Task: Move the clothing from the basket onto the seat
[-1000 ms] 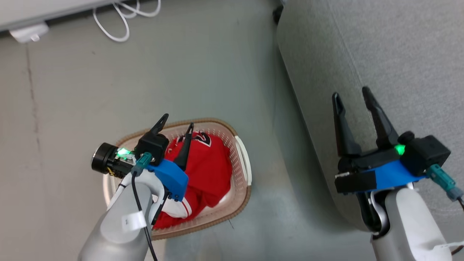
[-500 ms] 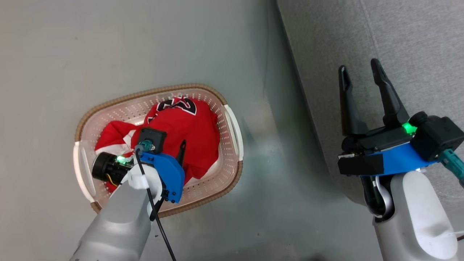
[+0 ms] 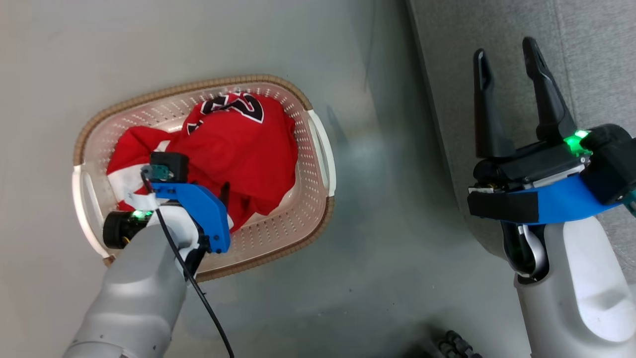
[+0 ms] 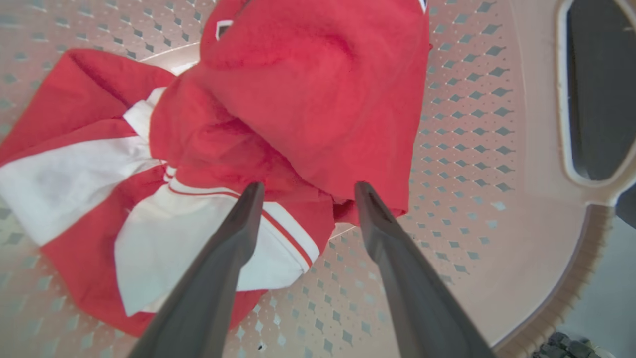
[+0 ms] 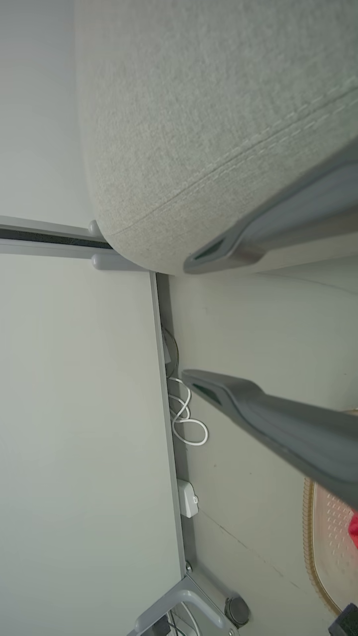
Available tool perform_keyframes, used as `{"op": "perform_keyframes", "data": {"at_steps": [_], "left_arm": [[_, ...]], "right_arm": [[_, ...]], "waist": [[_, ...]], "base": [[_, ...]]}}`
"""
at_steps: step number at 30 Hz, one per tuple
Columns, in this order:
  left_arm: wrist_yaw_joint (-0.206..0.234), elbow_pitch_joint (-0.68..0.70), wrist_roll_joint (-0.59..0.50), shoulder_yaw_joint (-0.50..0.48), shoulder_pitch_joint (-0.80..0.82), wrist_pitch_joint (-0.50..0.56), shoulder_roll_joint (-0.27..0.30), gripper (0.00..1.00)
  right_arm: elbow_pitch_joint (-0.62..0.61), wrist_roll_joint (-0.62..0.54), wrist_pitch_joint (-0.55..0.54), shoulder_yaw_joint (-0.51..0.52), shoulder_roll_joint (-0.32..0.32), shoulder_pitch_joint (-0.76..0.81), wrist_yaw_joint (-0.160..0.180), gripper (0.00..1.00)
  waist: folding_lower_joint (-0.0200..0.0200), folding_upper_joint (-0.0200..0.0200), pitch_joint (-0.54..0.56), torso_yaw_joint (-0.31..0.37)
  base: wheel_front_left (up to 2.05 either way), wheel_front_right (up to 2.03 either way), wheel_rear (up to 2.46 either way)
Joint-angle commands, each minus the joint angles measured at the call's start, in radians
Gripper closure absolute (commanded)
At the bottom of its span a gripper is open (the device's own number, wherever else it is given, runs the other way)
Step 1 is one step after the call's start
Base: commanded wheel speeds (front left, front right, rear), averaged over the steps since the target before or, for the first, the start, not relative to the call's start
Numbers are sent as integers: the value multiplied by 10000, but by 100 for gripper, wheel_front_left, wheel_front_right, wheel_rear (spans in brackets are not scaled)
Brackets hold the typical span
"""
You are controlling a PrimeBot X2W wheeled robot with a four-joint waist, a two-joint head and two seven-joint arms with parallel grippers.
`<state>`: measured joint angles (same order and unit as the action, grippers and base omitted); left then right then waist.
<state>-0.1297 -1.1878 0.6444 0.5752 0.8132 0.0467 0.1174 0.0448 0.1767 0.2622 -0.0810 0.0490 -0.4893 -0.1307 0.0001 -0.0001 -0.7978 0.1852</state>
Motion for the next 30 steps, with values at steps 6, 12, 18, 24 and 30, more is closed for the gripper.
{"op": "perform_keyframes", "data": {"at_steps": [6,12,18,24,30], "left_arm": [[-6,91,607,143,510,80,212,0],[-6,207,1078,458,836,39,219,0],[-6,288,1397,906,1121,-80,241,0],[-6,171,1672,1254,1426,-455,312,0],[-6,22,1808,1677,1605,-758,342,100]], "right_arm": [[-420,-63,42,-53,24,-277,-1,0],[-633,-126,42,-93,24,-350,-1,0],[-723,-86,42,-133,24,-336,-1,0],[-803,44,42,-111,24,-281,-1,0],[-848,114,42,-107,24,-248,-1,0]], "waist": [[-1,1,-650,74],[-1,1,-1083,120],[-1,1,-1391,222],[-1,1,-1610,341],[-1,1,-1713,383]], "base": [[0,0,0],[0,0,0],[0,0,0],[0,0,0],[0,0,0]]}}
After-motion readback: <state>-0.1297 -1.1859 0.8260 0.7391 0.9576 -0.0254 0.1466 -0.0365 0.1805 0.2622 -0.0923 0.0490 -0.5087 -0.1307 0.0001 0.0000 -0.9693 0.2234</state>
